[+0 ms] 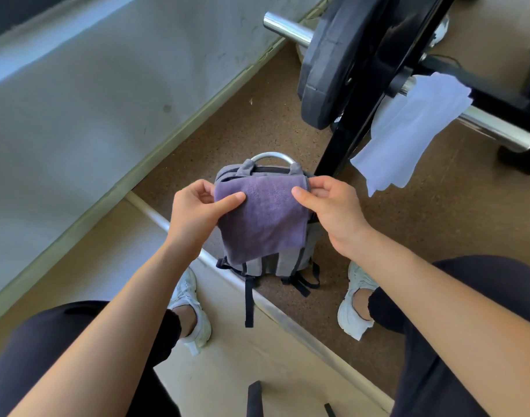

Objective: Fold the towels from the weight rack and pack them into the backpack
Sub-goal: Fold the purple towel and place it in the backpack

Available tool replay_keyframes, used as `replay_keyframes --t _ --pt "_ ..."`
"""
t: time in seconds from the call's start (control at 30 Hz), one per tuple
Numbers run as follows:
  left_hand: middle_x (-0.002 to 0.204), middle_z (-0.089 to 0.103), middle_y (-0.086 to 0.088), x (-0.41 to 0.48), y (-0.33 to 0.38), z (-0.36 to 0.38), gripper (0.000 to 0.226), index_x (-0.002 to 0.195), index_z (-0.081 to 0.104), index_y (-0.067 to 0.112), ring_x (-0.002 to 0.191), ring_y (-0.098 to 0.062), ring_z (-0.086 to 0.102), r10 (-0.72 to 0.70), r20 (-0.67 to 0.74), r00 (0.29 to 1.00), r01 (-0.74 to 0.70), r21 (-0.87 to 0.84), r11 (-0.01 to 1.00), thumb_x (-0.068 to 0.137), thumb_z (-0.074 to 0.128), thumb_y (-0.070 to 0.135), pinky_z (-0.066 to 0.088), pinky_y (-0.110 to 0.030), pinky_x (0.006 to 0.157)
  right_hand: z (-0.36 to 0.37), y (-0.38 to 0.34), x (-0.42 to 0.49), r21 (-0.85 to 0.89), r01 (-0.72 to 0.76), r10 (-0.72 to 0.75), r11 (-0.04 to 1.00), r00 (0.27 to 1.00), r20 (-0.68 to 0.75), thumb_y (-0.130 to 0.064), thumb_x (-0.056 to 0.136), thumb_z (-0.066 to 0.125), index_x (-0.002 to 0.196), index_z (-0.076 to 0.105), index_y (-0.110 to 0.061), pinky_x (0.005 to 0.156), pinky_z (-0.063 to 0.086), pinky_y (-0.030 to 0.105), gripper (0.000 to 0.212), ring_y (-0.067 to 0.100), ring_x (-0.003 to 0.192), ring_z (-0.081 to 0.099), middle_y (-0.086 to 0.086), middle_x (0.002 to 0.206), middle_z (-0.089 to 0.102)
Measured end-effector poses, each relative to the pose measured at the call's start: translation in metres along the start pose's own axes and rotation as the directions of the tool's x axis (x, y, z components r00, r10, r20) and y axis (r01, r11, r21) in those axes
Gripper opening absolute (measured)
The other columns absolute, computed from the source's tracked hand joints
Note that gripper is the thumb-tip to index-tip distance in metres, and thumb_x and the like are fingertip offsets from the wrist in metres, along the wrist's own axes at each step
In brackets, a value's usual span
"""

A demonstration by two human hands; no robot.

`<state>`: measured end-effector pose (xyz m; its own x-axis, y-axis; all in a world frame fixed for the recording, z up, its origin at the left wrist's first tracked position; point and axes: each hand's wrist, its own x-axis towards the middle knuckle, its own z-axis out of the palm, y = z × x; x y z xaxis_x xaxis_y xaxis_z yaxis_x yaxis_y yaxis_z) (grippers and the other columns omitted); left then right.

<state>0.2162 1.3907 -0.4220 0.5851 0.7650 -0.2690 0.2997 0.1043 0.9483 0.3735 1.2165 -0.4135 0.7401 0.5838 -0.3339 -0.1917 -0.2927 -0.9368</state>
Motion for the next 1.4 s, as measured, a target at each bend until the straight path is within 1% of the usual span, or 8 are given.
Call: replay_keyframes --t 0.2,0.37,0.53,0.63,0.8,1.03,1.23,1.4 --pt "0.1 0.068 0.002 0.001 0.004 -0.011 0.056 0.109 0.056 0.018 0.082 -0.018 0.064 0.228 0.072 0.971 -0.239 0.249 0.939 0.069 0.094 0.009 0.058 -0.032 0.072 -0.004 -0.004 0.005 -0.294 0.209 -0.15 0.933 0.966 0.21 -0.014 0.085 0.079 0.148 0.045 -0.026 0.101 0.054 0.031 0.072 0.012 0.117 0.063 0.003 0.125 0.065" --pt "0.13 0.065 0.01 0.0 0.004 -0.018 0.082 0.141 0.059 0.023 0.11 -0.01 0.061 0.322 0.271 0.907 -0.421 0.567 0.708 0.066 0.093 0.014 0.055 -0.03 0.09 0.001 -0.006 0.006 -0.537 0.313 -0.175 0.784 0.94 0.292 -0.016 0.082 0.081 0.151 0.043 -0.025 0.116 0.037 0.033 0.08 0.013 0.142 0.041 -0.003 0.152 0.049" --pt "0.111 0.076 0.006 0.0 0.006 -0.02 0.05 0.123 0.07 0.027 0.102 -0.02 0.069 0.371 0.322 0.871 -0.487 0.663 0.569 0.073 0.076 0.03 0.054 -0.039 0.088 0.001 -0.009 0.006 -0.632 0.422 -0.291 0.65 0.906 0.307 -0.017 0.085 0.078 0.121 0.07 -0.015 0.088 0.046 0.023 0.037 0.011 0.105 0.061 -0.001 0.113 0.07" --pt "0.089 0.076 0.012 -0.002 0.011 -0.022 0.032 0.105 0.077 0.03 0.083 -0.009 0.068 0.303 0.307 0.902 -0.431 0.607 0.668 0.074 0.066 0.028 0.053 -0.033 0.076 -0.004 -0.013 0.01 -0.621 0.442 -0.311 0.647 0.897 0.315 -0.024 0.085 0.078 0.1 0.074 -0.018 0.073 0.041 0.023 0.016 0.01 0.085 0.058 -0.004 0.092 0.062" --pt "0.082 0.069 -0.023 0.001 0.021 -0.023 0.03 0.089 0.076 0.004 0.079 -0.017 0.058 0.102 0.215 0.971 -0.138 0.162 0.977 0.075 0.072 0.03 0.046 -0.036 0.076 -0.009 -0.021 0.014 -0.262 0.233 -0.144 0.937 0.937 0.317 -0.021 0.091 0.073 0.106 0.072 -0.01 0.088 0.055 0.036 0.019 0.026 0.099 0.069 0.013 0.105 0.071" --pt "0.131 0.071 -0.01 -0.008 0.033 -0.004 0.055 0.137 0.063 0.017 0.122 -0.023 0.067 -0.292 0.497 0.817 0.429 -0.187 0.883 0.102 0.043 0.054 0.051 -0.038 0.102 0.004 -0.022 0.012 0.272 -0.295 0.195 0.916 0.92 0.339 -0.028 0.104 0.053 0.128 0.064 -0.008 0.094 0.057 0.037 0.033 0.022 0.112 0.07 0.01 0.121 0.073" --pt "0.111 0.079 -0.003 -0.013 0.019 0.01 0.039 0.118 0.071 0.017 0.105 -0.018 0.074 -0.449 0.431 0.783 0.498 -0.002 0.867 0.092 0.066 0.045 0.055 -0.034 0.09 0.003 -0.015 0.018 0.321 -0.341 0.259 0.884 0.927 0.272 -0.028 0.103 0.055 0.131 0.061 -0.006 0.101 0.054 0.044 0.036 0.025 0.115 0.069 0.013 0.125 0.071" --pt "0.109 0.077 -0.001 -0.006 0.006 0.013 0.019 0.117 0.071 0.02 0.105 -0.018 0.07 -0.236 0.251 0.939 0.278 -0.151 0.948 0.098 0.066 0.022 0.054 -0.036 0.095 -0.002 -0.014 0.019 0.331 -0.316 0.188 0.889 0.912 0.364 -0.02 0.101 0.059 0.139 0.056 -0.011 0.106 0.05 0.045 0.039 0.026 0.123 0.064 0.011 0.133 0.066"
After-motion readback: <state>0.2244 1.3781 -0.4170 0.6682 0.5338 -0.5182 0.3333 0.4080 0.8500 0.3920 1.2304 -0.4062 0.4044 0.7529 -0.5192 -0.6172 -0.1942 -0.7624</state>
